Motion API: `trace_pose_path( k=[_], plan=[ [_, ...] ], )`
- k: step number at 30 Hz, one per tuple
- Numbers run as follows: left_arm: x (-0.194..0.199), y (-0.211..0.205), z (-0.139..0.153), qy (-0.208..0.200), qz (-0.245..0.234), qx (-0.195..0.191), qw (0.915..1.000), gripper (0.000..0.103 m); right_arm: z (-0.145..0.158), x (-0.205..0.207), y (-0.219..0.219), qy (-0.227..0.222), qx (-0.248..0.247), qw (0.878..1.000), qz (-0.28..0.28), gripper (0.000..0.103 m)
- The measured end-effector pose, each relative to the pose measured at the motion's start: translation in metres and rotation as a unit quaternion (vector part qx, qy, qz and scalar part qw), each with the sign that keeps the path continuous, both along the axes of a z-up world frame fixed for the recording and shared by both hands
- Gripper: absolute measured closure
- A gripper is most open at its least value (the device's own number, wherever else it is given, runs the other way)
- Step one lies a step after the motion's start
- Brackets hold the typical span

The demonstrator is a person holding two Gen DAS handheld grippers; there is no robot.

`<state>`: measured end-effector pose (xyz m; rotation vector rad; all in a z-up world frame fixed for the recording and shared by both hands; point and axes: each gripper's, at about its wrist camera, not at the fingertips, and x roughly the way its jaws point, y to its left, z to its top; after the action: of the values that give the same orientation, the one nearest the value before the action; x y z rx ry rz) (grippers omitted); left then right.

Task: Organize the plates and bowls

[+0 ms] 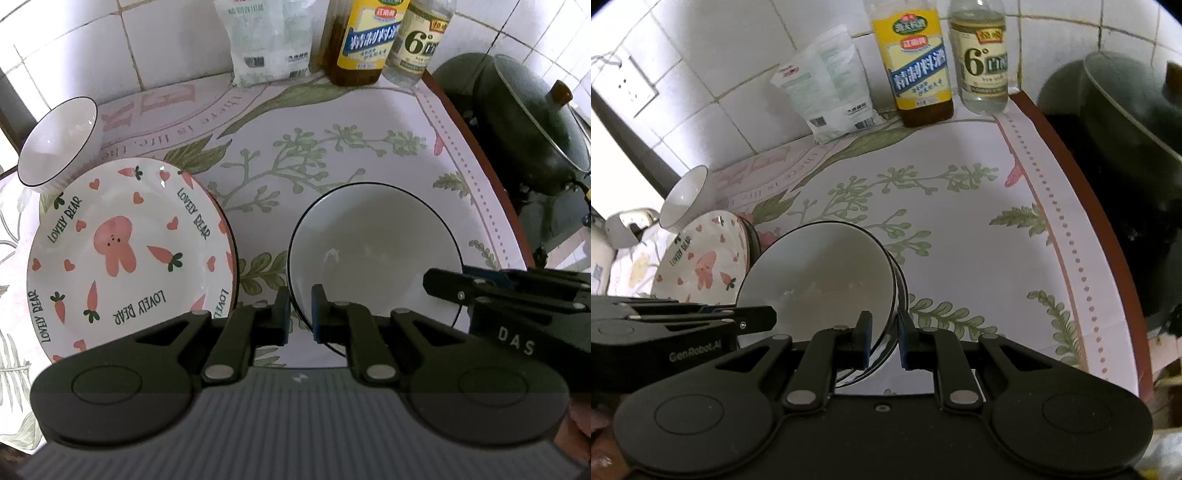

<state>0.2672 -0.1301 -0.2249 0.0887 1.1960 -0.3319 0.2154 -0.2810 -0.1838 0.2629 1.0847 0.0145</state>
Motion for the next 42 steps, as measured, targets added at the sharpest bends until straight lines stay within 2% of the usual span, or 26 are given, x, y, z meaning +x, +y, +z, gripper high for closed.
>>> trace_pose_path(
  k=[6,11,14,18,20,22,24,25,27,33,34,42],
  plan=[
    [-0.001,-0.001,0.001,0.003,0.000,0.001,1.0000,0.091,0.002,0.001,0.003,-0.007,-0.021,1.000,0.019,0.082],
    [-0.009,0.001,0.011,0.006,-0.002,-0.004,1.0000,0.087,0.012,-0.006,-0.006,-0.009,0.007,1.000,0.013,0.081],
    [-0.018,0.005,0.022,0.008,0.006,-0.015,0.9998,0.083,0.021,-0.013,-0.009,-0.014,0.020,1.000,0.018,0.081],
    [-0.035,0.009,0.048,0.009,0.016,-0.001,0.9998,0.077,0.043,-0.026,-0.005,-0.027,0.021,0.998,0.044,0.079],
    [-0.045,0.014,0.065,-0.001,0.015,-0.005,0.9999,0.070,0.056,-0.033,-0.004,-0.039,0.021,0.997,0.059,0.072],
    [-0.054,0.020,0.078,0.003,0.020,0.006,0.9998,0.069,0.070,-0.040,-0.001,-0.048,0.014,0.996,0.070,0.069],
    [-0.062,0.025,0.090,0.005,0.029,0.030,0.9991,0.067,0.083,-0.044,-0.001,-0.043,0.023,0.997,0.064,0.060],
    [-0.066,0.030,0.096,-0.001,0.030,0.032,0.9991,0.066,0.088,-0.045,-0.001,-0.035,0.025,0.997,0.057,0.051],
    [-0.075,0.040,0.110,-0.011,0.032,0.025,0.9991,0.060,0.102,-0.051,0.000,-0.038,0.034,0.997,0.057,0.050],
    [-0.089,0.072,0.141,-0.030,0.030,0.030,0.9986,0.052,0.132,-0.062,0.021,-0.057,0.025,0.995,0.076,0.044],
    [-0.089,0.077,0.145,-0.034,0.029,0.032,0.9985,0.051,0.135,-0.062,0.026,-0.060,0.024,0.995,0.078,0.040],
    [-0.075,0.127,0.165,-0.061,0.039,0.032,0.9969,0.039,0.152,-0.044,0.074,-0.096,0.031,0.990,0.095,0.040]
  ],
)
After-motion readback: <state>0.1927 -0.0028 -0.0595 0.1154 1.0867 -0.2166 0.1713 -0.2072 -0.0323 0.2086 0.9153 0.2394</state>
